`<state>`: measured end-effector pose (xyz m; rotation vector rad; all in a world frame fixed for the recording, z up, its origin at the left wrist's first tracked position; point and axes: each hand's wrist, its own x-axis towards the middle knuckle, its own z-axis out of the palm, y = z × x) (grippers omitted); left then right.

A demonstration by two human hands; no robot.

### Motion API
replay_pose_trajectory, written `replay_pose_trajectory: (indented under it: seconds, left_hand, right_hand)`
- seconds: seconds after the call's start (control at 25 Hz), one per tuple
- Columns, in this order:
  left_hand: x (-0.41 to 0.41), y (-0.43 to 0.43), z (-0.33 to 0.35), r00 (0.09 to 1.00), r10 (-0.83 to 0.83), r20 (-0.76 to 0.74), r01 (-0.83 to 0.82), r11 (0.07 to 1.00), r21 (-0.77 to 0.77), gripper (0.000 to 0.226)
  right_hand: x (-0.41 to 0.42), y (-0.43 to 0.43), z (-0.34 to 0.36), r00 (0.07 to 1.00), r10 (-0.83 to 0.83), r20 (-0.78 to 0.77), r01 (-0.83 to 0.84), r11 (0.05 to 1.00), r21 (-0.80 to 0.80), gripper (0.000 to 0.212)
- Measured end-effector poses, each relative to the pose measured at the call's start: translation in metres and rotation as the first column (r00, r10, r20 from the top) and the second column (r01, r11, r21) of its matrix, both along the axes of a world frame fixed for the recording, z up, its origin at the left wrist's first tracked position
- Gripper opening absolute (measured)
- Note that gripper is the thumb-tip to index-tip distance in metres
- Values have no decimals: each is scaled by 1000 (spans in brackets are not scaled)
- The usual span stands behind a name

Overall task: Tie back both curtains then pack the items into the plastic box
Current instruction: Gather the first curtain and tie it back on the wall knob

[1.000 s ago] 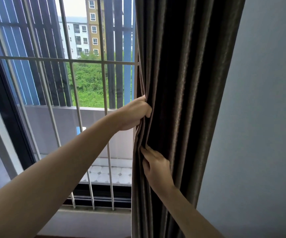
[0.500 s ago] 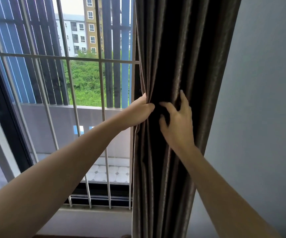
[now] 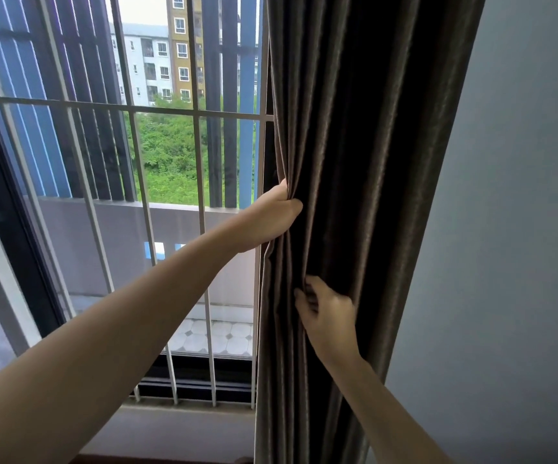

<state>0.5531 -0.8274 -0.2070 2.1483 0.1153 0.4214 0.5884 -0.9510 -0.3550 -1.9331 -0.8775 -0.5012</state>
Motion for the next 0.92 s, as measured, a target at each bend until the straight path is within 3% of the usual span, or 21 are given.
replay_pose_trajectory:
  seconds: [0.24, 0.4, 0.52, 0.64, 0.72, 0.8, 0.92]
  left_hand:
    - [4, -1, -2, 999, -37, -17, 36, 998, -45, 40]
    - [0, -11, 0, 999, -37, -23, 34, 991, -129, 13]
    - [3, -15, -2, 1000, 20, 11, -20, 1000, 20, 27]
    - [3, -18, -2, 989, 123, 79, -132, 984, 121, 40]
    - [2, -18, -3, 988, 139, 63, -145, 984, 103, 41]
    - [0, -18, -2, 991, 126, 34, -129, 989, 72, 40]
    - [-4, -21, -1, 995, 101, 27, -102, 992, 73, 40]
  right_hand:
    - [2, 6, 0, 999, 25, 23, -24, 1000, -20, 17]
    - [3, 6, -4, 999, 13, 43, -12, 999, -35, 16]
    - [-1, 4, -2, 999, 45, 29, -43, 996, -85, 18]
    - [0, -5, 8, 974, -50, 219, 63, 997, -53, 26]
    - [5, -10, 26, 919, -205, 336, 170, 976, 133, 34]
    - [16, -14, 51, 913, -281, 297, 205, 943, 262, 46]
    - [32, -18, 88, 980, -185, 69, 167, 962, 214, 72]
